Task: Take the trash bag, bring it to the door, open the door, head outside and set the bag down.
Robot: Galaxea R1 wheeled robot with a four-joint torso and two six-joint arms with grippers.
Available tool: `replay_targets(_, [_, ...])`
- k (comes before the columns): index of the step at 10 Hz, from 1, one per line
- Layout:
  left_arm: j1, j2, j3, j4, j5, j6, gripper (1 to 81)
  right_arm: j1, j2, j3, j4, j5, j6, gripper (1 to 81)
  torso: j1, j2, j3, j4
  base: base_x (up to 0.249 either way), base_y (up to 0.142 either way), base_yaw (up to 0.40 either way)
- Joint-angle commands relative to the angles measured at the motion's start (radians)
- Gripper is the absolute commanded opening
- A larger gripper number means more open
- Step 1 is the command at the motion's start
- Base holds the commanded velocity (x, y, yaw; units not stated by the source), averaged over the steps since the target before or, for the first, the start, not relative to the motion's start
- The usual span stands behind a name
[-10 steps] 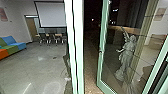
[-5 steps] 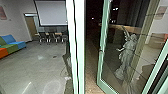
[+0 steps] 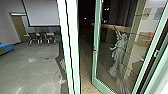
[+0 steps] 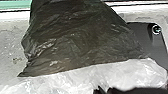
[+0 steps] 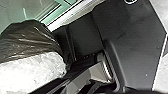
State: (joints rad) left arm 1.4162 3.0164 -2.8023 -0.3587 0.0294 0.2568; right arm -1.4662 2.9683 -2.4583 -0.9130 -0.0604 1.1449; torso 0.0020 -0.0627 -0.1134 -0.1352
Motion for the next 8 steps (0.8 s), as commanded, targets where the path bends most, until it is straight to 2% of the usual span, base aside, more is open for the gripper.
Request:
replay_targets(1, [-0.056,-0.006,-0.003,0.007,0.064,0.002,1.0,0.053,0.007,0.013,-0.006,-0.032,0.001,81.1,0.0,0.0,0.0,0.0,0.0,0.0,0.0])
replay_targets(8, [-0.056,-0.002,-0.008,0.004,0.058,0.001,1.0,0.045,0.02,-0.013,-0.017,-0.033,-0.01,81.1,0.0,0.0,0.0,0.0,0.0,0.0,0.0])
